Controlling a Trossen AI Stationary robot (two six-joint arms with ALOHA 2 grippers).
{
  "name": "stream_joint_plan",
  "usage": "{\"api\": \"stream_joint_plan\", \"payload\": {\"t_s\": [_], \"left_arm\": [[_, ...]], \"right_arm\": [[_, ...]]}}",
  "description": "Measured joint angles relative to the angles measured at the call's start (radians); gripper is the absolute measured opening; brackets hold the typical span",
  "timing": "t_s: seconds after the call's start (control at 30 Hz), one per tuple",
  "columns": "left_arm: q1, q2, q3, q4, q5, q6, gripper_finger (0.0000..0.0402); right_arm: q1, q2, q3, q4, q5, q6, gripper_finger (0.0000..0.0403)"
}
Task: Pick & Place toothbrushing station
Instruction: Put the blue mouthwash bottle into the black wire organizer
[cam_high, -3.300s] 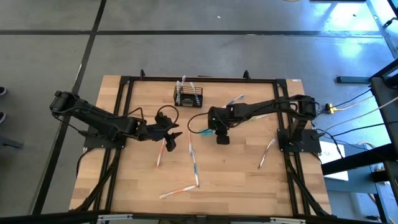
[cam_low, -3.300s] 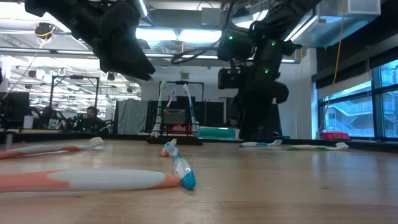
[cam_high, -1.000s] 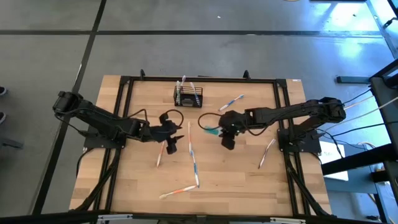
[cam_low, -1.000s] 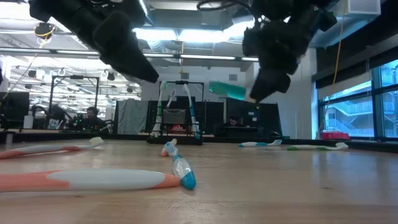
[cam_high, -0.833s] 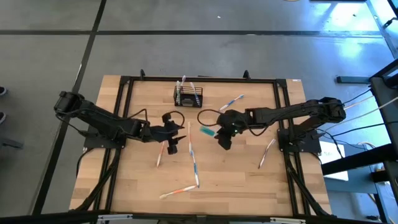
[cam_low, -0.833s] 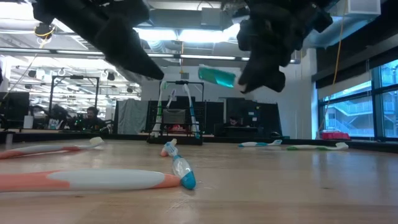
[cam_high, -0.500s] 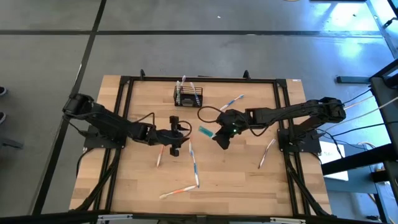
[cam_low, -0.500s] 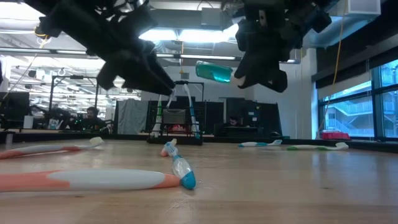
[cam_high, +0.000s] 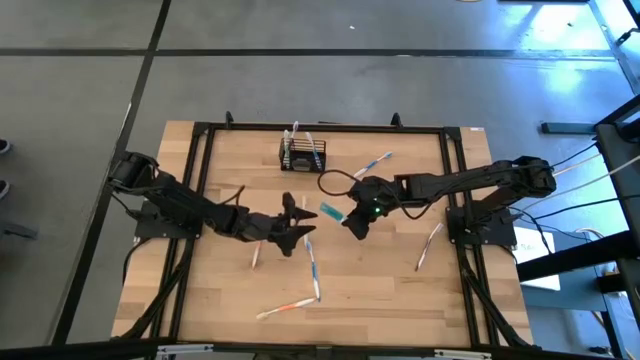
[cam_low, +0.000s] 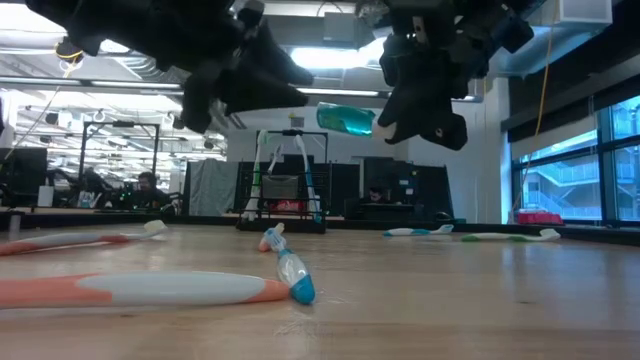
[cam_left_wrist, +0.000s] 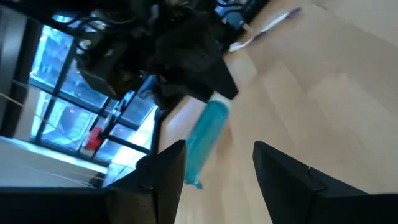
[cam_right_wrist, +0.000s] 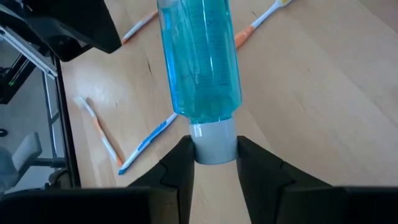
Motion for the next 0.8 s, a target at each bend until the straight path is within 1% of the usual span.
{"api": "stream_joint_plan", "payload": {"t_s": [0.13,0.3,0.43,0.57,0.7,0.8], "left_arm": [[0.025,0.0,0.016,0.005,0.011,0.004,0.0184],[0.066,0.0,0.045,-0.058,0.11,0.002,0.0184],[0.075,0.0,0.051,-0.12,0.114,0.0,0.0184],[0.087,0.0,0.052,-0.14,0.161,-0.016,0.0184],[0.105,0.0,0.052,-0.139,0.142,-0.023,0.0184],[0.117,0.0,0.052,-0.141,0.162,-0.027,0.0184]], "right_arm": [[0.0,0.017,0.0,0.004,-0.006,0.007,0.0107],[0.0,0.058,0.0,0.03,-0.042,-0.003,0.0107],[-0.001,0.063,0.0,0.042,-0.043,-0.013,0.0107],[-0.002,0.063,0.0,0.081,-0.051,-0.011,0.0107],[-0.001,0.063,0.0,0.1,-0.072,-0.004,0.0107],[-0.001,0.063,0.0,0.114,-0.073,0.012,0.0107]]}}
